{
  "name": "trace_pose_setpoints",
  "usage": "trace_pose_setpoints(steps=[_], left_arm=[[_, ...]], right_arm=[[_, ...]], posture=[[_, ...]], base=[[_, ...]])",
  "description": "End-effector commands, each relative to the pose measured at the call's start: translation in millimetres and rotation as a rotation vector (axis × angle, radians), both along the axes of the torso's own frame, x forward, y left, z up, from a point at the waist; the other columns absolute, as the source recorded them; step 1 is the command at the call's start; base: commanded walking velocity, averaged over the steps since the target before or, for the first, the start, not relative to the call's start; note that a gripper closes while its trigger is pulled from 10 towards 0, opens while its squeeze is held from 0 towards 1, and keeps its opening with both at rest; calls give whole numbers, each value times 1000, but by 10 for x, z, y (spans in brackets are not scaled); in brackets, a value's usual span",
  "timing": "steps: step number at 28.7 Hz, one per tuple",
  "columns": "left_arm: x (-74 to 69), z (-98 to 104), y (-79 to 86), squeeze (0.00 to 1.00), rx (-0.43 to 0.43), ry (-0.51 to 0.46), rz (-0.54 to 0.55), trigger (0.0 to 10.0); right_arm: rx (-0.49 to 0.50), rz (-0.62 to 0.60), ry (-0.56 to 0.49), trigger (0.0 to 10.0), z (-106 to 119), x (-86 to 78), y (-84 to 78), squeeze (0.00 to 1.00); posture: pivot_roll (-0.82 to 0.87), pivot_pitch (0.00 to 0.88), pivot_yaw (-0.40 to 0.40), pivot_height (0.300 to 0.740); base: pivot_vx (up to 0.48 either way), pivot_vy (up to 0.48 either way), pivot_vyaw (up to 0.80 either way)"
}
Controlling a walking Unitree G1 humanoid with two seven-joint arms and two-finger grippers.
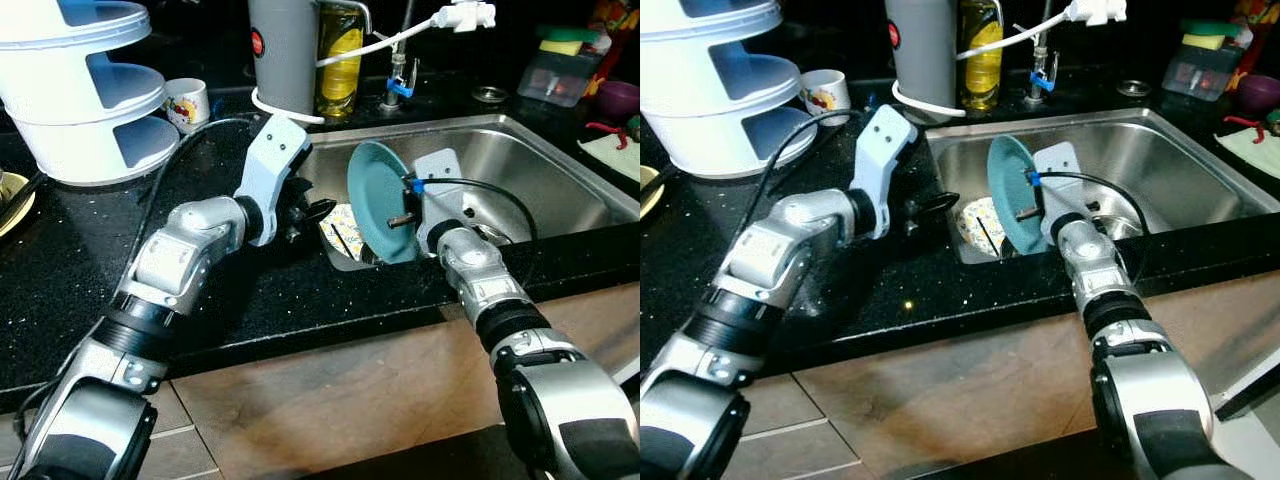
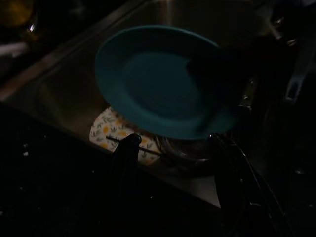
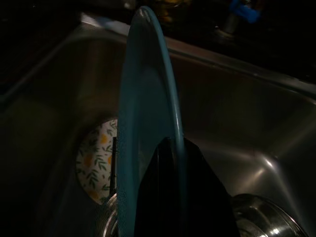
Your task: Kitchen organization
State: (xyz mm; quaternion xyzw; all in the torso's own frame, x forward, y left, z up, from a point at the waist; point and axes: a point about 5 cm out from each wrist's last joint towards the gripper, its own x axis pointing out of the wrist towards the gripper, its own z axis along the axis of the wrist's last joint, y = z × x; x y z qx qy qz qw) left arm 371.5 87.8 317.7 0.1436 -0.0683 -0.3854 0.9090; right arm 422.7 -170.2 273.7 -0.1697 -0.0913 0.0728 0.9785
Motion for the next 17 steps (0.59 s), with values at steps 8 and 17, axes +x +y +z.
trace_pose_setpoints(steps=[8,17], left_arm=[[92,-45,-64,0,40,5,6,10000],[97,-76,-88,0,53,2,-11,10000]], right_arm=[[-58,47,42,10000,20,24,89,0],[-52,59,100,10000,-74,27,105,0]], posture=[[68,221,22,740],[68,216,21,740]], base=[[0,0,0],[0,0,0]])
